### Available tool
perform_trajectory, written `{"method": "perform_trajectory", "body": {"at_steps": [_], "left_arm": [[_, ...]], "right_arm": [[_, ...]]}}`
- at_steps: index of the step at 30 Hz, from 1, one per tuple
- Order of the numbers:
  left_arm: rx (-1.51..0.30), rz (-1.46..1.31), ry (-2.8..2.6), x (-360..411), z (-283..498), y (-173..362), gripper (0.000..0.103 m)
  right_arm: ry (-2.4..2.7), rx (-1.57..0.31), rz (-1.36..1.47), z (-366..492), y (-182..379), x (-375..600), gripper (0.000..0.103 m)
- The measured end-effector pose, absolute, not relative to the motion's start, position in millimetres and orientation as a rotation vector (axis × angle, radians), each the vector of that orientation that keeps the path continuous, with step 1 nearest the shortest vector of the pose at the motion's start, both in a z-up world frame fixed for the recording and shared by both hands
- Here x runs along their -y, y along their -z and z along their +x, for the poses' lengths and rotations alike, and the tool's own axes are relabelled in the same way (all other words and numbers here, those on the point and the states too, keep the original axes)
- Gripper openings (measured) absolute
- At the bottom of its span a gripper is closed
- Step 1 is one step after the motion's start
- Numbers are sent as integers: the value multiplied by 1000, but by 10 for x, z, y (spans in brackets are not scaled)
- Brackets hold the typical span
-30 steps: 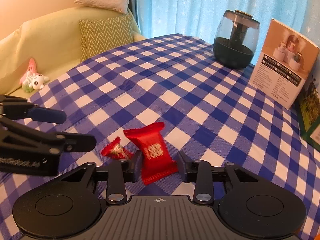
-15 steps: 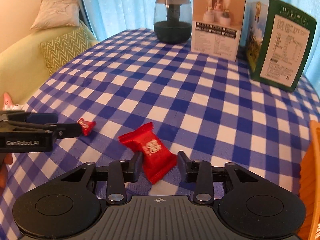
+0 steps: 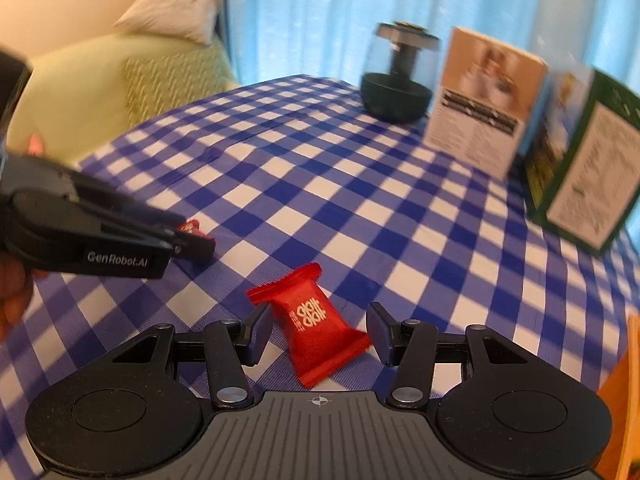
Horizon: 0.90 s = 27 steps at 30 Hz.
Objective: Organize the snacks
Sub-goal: 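Grasp the large red candy with the right gripper while the left gripper grasps the small red candy, then carry both red candies over the orange tray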
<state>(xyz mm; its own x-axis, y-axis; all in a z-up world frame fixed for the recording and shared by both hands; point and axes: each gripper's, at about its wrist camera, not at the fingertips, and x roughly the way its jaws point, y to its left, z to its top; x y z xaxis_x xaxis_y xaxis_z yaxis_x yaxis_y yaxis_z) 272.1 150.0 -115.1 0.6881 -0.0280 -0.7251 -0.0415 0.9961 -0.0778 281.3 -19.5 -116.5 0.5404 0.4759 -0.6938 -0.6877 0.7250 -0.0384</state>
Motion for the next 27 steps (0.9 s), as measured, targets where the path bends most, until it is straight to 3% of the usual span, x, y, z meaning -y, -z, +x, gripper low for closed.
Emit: {"method": "perform_trajectory", "body": {"at_steps": [7, 10, 14, 27], "left_arm": [[-810, -83, 2, -1516, 2714, 1153, 25], [-811, -74, 2, -1515, 2715, 1156, 26], [-822, -46, 0, -1498, 2727, 1177, 26], [-822, -79, -21, -1498, 2633, 1155, 20]], "right_arm": [[-735, -691, -449, 2822, 1259, 56, 50], [-736, -711, -464, 2826, 1293, 53, 35], [-715, -720, -432, 2803, 1309, 95, 29], [-583, -778, -133, 2690, 1139, 423, 26]]}}
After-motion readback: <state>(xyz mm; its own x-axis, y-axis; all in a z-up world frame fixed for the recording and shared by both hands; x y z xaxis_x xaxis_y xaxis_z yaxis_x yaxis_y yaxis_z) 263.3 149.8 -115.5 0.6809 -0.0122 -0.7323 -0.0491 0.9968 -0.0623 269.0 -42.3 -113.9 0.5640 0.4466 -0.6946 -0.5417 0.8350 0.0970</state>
